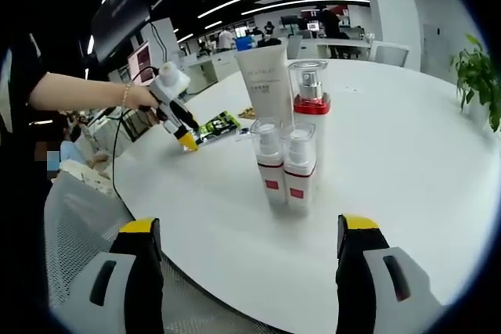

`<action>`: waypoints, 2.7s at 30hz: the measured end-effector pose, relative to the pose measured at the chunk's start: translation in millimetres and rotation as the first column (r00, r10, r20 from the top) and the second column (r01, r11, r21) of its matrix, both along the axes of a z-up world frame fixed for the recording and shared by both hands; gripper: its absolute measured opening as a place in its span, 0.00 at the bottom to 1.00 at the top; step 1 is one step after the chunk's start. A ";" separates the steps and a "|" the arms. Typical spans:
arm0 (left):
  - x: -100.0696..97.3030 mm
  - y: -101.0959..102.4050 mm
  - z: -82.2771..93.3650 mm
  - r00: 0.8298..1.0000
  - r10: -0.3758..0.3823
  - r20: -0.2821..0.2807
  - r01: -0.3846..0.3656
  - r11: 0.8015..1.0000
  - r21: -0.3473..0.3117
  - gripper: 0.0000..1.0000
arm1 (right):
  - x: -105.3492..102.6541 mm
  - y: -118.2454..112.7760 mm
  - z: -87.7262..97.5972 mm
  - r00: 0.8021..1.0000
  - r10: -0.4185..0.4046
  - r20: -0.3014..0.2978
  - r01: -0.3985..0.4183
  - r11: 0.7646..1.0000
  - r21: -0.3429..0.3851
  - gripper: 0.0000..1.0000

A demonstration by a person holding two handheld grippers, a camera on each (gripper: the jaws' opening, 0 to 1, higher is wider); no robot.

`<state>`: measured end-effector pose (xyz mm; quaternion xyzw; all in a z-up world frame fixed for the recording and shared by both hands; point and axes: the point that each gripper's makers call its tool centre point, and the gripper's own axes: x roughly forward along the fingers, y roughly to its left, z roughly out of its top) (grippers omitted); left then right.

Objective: Arrange the skincare products in the storage area until every visible bottle or jar stands upright without overlapping.

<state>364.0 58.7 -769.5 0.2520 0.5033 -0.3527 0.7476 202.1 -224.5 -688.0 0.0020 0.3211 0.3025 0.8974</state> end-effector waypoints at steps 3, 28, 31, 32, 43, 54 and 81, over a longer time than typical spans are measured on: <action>-2.8 -2.8 0.3 1.000 -0.007 0.017 0.007 1.000 -0.014 0.46 | -0.2 0.5 0.6 1.000 0.000 0.000 0.000 1.000 0.000 0.92; -12.9 -3.7 14.0 0.997 0.044 0.057 -0.037 0.993 -0.115 0.16 | -0.8 2.7 2.8 1.000 0.012 0.008 -0.012 1.000 0.013 0.92; -17.3 -1.5 16.5 0.997 0.056 0.058 -0.049 0.991 -0.121 0.14 | -0.8 2.7 2.4 1.000 0.015 0.008 -0.016 1.000 0.015 0.92; -17.3 -2.9 18.0 0.997 0.058 0.059 -0.050 0.991 -0.122 0.14 | -0.8 2.9 2.0 1.000 0.017 0.007 -0.017 1.000 0.015 0.92; -22.7 0.6 26.3 0.996 0.066 0.065 -0.057 0.990 -0.127 0.06 | -2.1 5.4 2.6 0.999 0.031 0.008 -0.031 0.999 0.014 0.91; -34.2 -7.3 45.2 0.995 0.003 0.103 0.014 0.987 -0.159 0.03 | -3.3 10.0 5.5 0.998 0.055 0.019 -0.055 0.998 0.023 0.90; -88.9 -38.9 120.5 0.924 -0.268 0.272 0.312 0.941 -0.131 0.04 | -13.8 33.6 17.7 0.989 0.146 0.013 -0.146 0.976 0.160 0.84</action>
